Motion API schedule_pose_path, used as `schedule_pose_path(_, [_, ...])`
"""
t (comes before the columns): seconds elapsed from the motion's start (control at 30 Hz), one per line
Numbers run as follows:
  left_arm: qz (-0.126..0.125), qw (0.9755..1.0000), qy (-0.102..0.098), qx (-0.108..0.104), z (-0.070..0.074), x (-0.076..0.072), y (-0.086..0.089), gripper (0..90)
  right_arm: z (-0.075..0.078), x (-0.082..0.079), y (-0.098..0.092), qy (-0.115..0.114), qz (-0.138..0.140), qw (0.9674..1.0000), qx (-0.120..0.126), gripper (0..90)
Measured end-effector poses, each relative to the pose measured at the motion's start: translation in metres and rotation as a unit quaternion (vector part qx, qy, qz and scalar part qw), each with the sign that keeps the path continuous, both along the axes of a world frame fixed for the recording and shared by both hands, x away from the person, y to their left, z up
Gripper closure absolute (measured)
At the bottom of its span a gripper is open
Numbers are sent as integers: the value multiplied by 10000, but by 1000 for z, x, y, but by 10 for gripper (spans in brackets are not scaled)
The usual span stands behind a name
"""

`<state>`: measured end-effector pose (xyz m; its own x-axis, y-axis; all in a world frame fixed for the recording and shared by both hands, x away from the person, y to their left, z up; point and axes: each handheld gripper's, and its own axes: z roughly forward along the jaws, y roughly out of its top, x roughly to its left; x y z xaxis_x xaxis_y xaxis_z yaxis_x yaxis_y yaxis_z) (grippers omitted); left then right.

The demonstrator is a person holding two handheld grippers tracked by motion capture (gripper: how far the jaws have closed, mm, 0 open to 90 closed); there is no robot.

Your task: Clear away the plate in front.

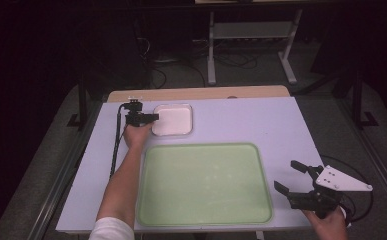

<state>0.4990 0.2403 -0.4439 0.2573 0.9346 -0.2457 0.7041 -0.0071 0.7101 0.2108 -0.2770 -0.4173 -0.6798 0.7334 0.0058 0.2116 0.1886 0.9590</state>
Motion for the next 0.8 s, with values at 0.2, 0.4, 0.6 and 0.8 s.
schedule_pose_path(0.2, [20,9998,188,56,-4,1,-1,638,0,0,0,-8,9,10000,-8,137])
schedule_pose_path(0.4, [57,9996,229,182,-5,1,-3,672,0,0,0,3,28,10000,-11,138])
schedule_pose_path(0.6, [115,9993,315,160,-6,1,-4,729,1,-1,1,-23,50,10000,-27,138])
schedule_pose_path(0.8, [84,9993,312,188,-6,0,-5,802,0,-1,1,-14,65,10000,-34,138])
